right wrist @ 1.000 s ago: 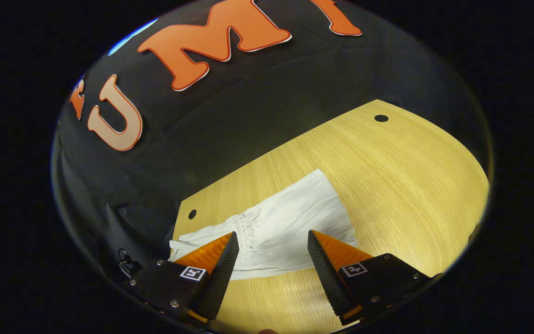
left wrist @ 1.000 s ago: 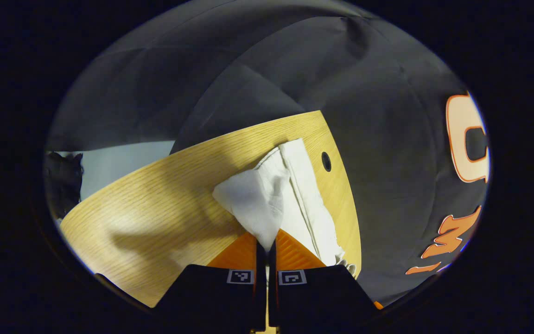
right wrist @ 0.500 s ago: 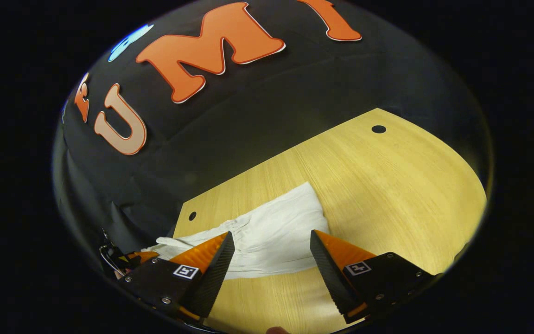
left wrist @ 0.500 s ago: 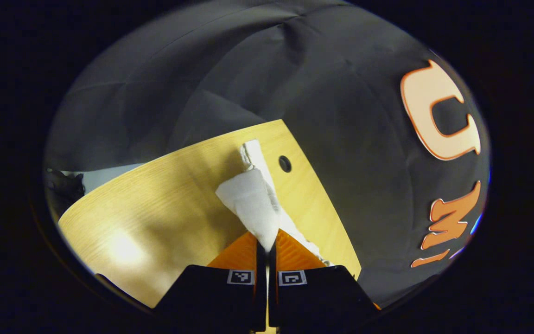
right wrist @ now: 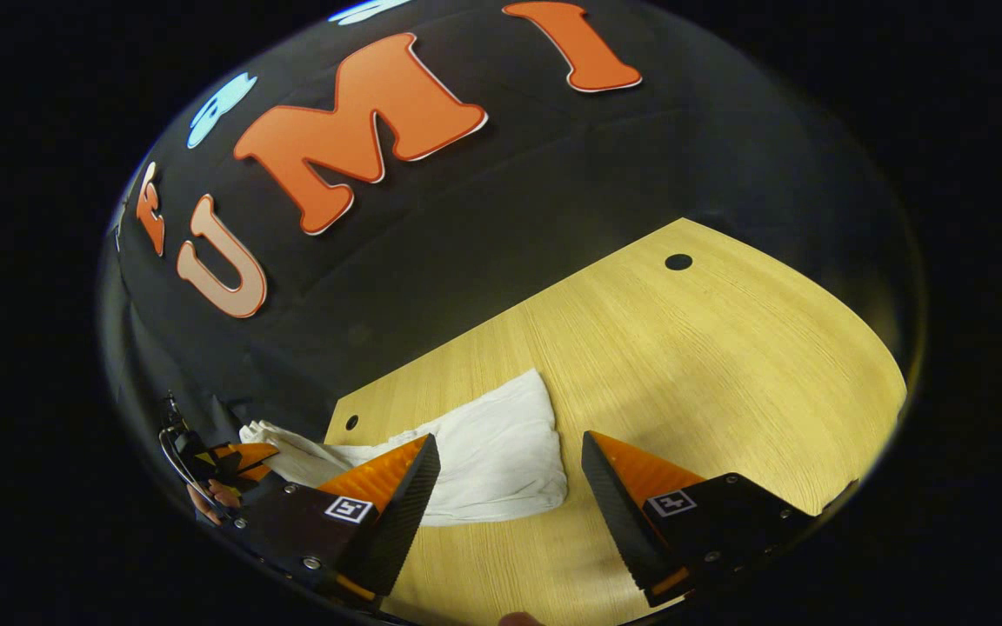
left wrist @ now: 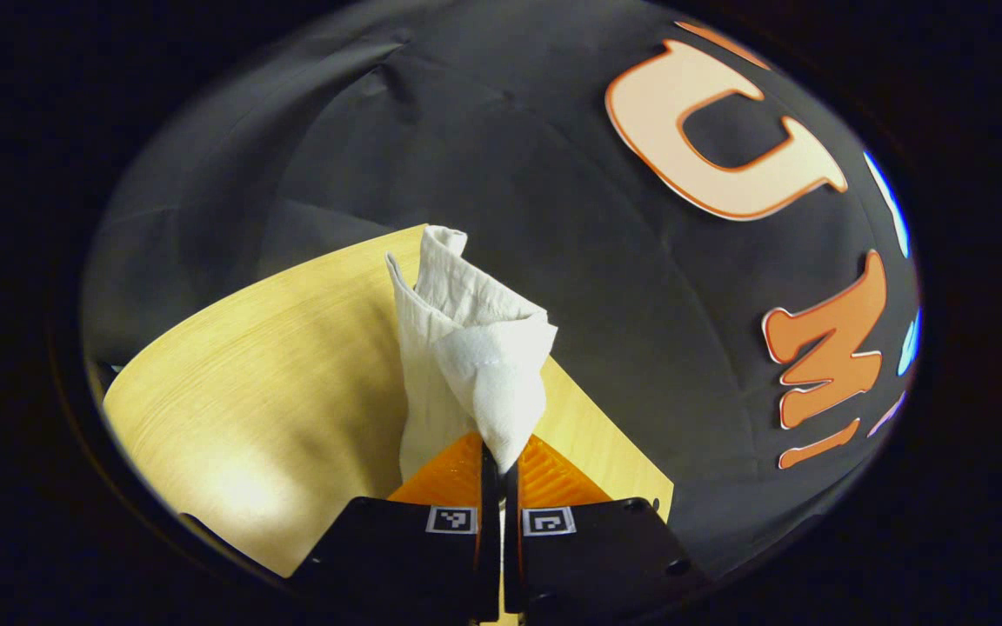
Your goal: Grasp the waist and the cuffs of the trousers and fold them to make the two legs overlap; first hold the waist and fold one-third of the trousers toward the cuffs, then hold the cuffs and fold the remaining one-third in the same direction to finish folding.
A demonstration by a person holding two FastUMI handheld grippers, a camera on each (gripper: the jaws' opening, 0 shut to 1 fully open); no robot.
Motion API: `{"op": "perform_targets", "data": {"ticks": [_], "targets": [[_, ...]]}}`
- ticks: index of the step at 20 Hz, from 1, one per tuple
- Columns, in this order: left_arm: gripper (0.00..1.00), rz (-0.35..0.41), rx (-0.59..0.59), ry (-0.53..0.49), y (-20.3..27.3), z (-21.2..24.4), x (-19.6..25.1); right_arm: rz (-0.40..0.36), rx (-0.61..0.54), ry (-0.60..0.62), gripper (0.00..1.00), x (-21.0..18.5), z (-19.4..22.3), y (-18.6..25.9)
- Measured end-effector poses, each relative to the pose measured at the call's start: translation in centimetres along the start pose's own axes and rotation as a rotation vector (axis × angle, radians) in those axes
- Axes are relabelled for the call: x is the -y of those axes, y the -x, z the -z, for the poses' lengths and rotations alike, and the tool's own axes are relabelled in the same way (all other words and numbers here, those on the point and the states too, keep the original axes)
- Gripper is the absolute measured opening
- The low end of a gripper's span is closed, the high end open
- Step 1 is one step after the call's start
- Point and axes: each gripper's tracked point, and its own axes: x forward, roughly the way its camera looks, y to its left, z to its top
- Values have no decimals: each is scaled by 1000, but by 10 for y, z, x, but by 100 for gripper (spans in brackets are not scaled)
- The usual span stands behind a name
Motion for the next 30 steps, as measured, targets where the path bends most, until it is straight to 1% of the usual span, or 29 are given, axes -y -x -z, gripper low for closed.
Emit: {"op": "perform_targets", "data": {"ticks": [2,3,7,10,12,13,16,19,21,22,24,25,26,27,28,29,30], "targets": [[4,10,-14,-16,-10,18,27,-14,9,-31,98,8,-7,2],[6,12,-18,-22,-13,27,37,-18,13,-33,98,13,-11,3],[5,21,-56,-64,-33,67,81,-22,12,-23,98,37,-22,10],[5,22,-107,-103,-53,100,108,-15,19,-28,99,56,-31,15],[6,19,-141,-138,-65,117,115,-1,22,-41,98,72,-35,20],[4,18,-155,-157,-70,124,122,1,27,-49,99,78,-37,23],[5,21,-185,-200,-74,135,126,20,41,-70,98,97,-44,29],[6,50,-205,-236,-75,140,129,33,46,-91,98,112,-47,33],[6,93,-232,-266,-77,149,131,40,51,-97,98,119,-48,34],[6,111,-258,-287,-76,159,130,38,51,-97,98,122,-49,35],[6,109,-329,-375,-75,192,119,40,44,-100,98,124,-49,31],[6,109,-376,-419,-68,212,116,38,42,-103,98,123,-49,29],[7,128,-437,-451,-62,237,113,34,38,-106,98,122,-49,27],[12,149,-501,-484,-57,265,114,26,33,-108,98,118,-50,24],[14,182,-570,-514,-44,286,113,25,28,-105,98,117,-49,21],[27,214,-627,-541,-31,301,112,20,26,-100,99,115,-48,20],[28,245,-661,-555,-18,311,113,17,20,-93,99,112,-47,18]]}}
